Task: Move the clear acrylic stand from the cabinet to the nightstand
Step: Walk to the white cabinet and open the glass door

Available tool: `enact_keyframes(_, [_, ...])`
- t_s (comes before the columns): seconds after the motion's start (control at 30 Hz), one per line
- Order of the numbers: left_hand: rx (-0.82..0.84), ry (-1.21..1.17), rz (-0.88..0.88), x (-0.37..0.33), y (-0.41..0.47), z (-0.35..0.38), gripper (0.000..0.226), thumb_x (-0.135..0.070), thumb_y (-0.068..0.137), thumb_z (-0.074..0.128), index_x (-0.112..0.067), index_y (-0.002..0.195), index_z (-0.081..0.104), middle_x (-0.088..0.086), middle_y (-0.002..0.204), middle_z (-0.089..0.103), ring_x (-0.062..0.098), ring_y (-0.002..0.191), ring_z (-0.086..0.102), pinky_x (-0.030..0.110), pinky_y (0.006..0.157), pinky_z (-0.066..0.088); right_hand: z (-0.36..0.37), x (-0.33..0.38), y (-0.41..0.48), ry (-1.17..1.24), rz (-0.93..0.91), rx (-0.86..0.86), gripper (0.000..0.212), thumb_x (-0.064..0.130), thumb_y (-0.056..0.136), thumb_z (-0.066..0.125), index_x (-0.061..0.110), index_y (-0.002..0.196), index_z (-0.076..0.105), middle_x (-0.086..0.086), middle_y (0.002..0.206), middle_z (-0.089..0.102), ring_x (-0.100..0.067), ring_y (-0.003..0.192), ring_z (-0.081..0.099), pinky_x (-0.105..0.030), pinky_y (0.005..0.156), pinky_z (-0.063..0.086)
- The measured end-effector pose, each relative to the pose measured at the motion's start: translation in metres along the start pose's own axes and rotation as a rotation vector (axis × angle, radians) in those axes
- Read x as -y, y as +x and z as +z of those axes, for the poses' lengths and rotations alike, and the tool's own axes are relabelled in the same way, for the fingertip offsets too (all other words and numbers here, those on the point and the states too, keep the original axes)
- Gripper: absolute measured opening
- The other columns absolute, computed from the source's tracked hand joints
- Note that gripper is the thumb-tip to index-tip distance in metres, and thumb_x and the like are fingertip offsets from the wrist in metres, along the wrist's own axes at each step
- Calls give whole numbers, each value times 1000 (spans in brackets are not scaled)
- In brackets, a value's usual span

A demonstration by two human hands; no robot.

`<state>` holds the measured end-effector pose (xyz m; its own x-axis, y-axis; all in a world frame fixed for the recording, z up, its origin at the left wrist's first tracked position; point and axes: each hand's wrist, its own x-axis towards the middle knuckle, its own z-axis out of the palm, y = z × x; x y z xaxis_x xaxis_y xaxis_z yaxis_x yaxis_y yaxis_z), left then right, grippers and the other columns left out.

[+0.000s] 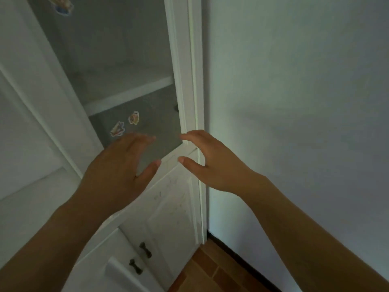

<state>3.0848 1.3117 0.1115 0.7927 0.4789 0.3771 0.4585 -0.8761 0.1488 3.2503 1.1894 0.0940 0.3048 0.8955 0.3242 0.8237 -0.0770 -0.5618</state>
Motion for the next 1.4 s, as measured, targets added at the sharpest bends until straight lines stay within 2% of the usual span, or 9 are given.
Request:
enact_keyframes(0.23, [-146,179,-61,-7,36,-29,54,-47,81,36,-15,123,49,8,124,54,29,107,55,42,86,46,-26,-9,74,42,-219,0,52,40,91,50,24,138,33,4,148,32,-14,133,33,-20,99,24])
enact_keyframes(0.37, [-212,313,-155,-3,43,-40,52,-45,83,43,-17,126,47,10,135,47,30,123,44,49,97,42,-35,-3,104,53,-386,-35,51,36,90,54,19,136,38,1,144,37,-16,130,36,-27,107,29])
enact_keyframes(0.47, [-247,375,-251,-3,37,-50,59,-52,82,38,-20,131,41,8,143,40,29,135,32,56,103,35,-37,3,122,58,-496,-51,52,35,90,56,17,135,39,-2,145,36,-19,134,32,-34,111,28])
enact_keyframes(0.7, [-360,474,-400,-7,30,-91,54,-50,86,41,-20,132,42,8,147,35,29,138,27,58,105,31,-44,42,160,99,-711,-115,54,32,87,58,13,135,41,-7,144,36,-21,134,29,-29,108,22])
enact_keyframes(0.8, [-382,529,-418,-1,31,-110,56,-49,85,41,-22,134,40,6,147,35,27,137,28,56,105,32,-50,65,173,108,-773,-153,54,35,85,57,12,133,44,-9,142,38,-25,133,31,-36,108,27])
enact_keyframes(1.0, [-488,553,-435,6,39,-145,56,-43,84,52,-23,135,39,3,148,34,24,137,28,49,108,30,-69,118,197,68,-853,-238,57,38,85,58,14,134,41,-9,144,35,-27,136,26,-47,109,29])
enact_keyframes(1.13, [-597,516,-422,12,44,-172,58,-41,82,55,-22,135,39,3,148,33,23,136,30,45,107,32,-81,147,211,27,-887,-287,58,38,87,56,15,136,38,-6,145,33,-25,135,26,-41,109,28])
enact_keyframes(1.33, [-665,471,-338,40,55,-209,62,-42,83,55,-24,138,34,1,149,31,19,135,31,34,105,28,-95,179,225,44,-863,-345,60,38,88,55,15,139,34,-5,149,28,-22,137,22,-38,111,25])
enact_keyframes(1.4, [-699,417,-282,52,59,-221,63,-42,83,55,-23,139,33,2,148,33,18,135,32,31,105,26,-97,188,229,51,-842,-354,61,39,89,53,18,141,30,-2,151,24,-18,139,18,-35,112,20])
